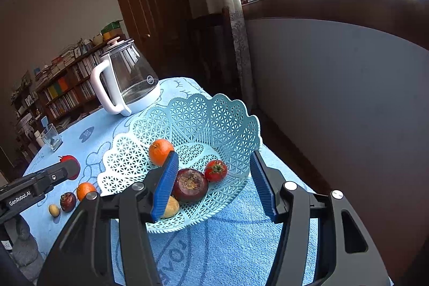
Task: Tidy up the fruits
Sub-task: 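Carry the tomato into the blue basket and open the left tool, then withdraw both tools from the basket toward the remaining fruits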
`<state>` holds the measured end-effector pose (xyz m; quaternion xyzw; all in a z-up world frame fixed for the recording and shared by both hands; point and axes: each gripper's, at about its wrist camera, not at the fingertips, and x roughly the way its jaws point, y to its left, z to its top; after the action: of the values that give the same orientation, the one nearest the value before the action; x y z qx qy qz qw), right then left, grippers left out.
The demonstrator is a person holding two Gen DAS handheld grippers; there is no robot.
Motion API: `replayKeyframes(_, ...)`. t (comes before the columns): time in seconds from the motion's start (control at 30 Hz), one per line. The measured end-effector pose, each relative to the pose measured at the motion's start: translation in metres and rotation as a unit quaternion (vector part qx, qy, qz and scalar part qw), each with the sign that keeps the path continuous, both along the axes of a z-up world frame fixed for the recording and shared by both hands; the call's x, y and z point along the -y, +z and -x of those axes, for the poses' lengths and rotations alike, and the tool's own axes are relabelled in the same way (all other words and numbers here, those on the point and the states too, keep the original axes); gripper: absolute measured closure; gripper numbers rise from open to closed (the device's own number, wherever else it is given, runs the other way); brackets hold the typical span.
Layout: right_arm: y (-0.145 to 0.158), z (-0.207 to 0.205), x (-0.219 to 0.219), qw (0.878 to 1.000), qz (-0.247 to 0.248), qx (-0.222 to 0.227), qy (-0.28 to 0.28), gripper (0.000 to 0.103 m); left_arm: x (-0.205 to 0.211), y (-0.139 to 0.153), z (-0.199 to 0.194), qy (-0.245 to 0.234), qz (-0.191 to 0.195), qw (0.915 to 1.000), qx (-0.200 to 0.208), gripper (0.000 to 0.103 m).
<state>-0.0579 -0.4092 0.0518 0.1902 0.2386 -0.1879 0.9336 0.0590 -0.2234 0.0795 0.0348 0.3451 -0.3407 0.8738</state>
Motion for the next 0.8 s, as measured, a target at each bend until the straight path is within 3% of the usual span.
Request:
replayKeyframes(0.13, 0.000, 0.000, 0.000, 1.000, -0.003, 0.001, 0.002, 0.046, 0.017, -0.010, -0.005, -0.006, -0.009, 0.9999, -0.007, 0.072)
replayKeyframes(0.23, 0.000, -0.001, 0.000, 1.000, -0.005, 0.002, 0.003, 0.046, 0.018, -0.015, -0.010, 0.005, -0.008, 0.9999, -0.013, 0.047)
replayKeyframes(0.5, 0.000, 0.000, -0.001, 1.000, -0.005, 0.003, 0.003, 0.046, -0.001, -0.012, -0.013, 0.029, -0.010, 0.9994, -0.013, 0.045)
replayKeyframes(0.63, -0.001, 0.001, -0.001, 1.000, -0.005, 0.004, 0.003, 0.046, -0.011, -0.005, -0.013, 0.044, -0.005, 0.9990, -0.006, 0.030)
replayKeyframes(0.8, -0.001, 0.001, 0.000, 1.000, -0.006, 0.004, 0.003, 0.042, -0.027, 0.002, -0.017, 0.069, -0.004, 0.9976, -0.007, 0.025)
